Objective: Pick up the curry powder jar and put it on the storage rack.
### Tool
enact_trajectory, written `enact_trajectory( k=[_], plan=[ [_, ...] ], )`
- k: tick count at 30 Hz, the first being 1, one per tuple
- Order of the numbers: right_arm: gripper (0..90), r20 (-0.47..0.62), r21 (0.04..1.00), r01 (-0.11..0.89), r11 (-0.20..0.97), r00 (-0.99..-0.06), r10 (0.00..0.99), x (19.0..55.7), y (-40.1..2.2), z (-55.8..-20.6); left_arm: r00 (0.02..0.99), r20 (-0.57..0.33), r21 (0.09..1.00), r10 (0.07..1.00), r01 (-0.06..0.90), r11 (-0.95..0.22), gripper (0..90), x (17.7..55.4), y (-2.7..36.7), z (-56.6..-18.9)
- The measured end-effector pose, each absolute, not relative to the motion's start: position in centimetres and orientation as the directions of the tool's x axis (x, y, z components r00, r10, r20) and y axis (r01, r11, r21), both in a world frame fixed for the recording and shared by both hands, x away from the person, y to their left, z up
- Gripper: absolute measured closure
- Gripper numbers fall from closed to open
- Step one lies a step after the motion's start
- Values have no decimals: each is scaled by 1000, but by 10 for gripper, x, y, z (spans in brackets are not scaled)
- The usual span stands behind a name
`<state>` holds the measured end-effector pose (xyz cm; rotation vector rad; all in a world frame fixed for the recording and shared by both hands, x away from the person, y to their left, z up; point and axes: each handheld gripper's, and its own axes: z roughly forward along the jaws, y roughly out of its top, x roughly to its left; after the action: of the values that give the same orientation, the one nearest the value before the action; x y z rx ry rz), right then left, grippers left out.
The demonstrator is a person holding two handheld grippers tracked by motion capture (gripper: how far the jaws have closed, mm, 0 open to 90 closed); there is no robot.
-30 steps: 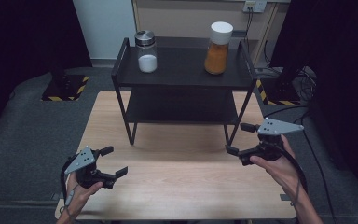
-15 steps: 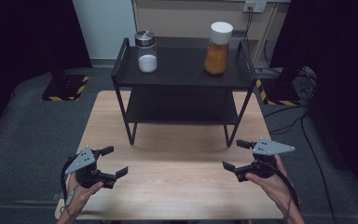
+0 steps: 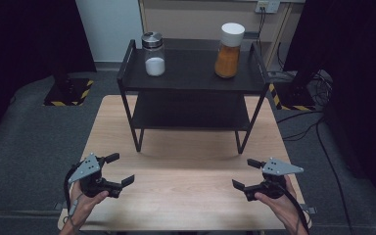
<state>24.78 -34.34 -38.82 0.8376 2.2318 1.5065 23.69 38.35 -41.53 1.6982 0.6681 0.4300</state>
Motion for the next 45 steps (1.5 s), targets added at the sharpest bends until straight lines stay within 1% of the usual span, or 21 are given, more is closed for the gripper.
enact_trajectory(
  k=[4, 11, 22, 28, 45],
  plan=[
    [53, 45, 910, 291, 296, -777, 628, 245, -341, -392, 772, -73, 972, 631, 197, -129, 0, 237, 384, -416],
    [40, 55, 909, 302, 288, -771, 634, 242, -341, -397, 771, -71, 974, 632, 192, -125, 0, 237, 384, -416],
    [22, 96, 936, 308, 171, -690, 718, 223, -358, -403, 737, -65, 981, 672, 170, -91, 0, 229, 388, -417],
    [19, 109, 944, 301, 133, -667, 737, 218, -367, -407, 735, -64, 981, 675, 171, -92, 0, 229, 388, -417],
    [20, 101, 944, 294, 148, -687, 719, 221, -365, -408, 753, -60, 979, 655, 172, -108, 0, 234, 387, -417]
  ],
)
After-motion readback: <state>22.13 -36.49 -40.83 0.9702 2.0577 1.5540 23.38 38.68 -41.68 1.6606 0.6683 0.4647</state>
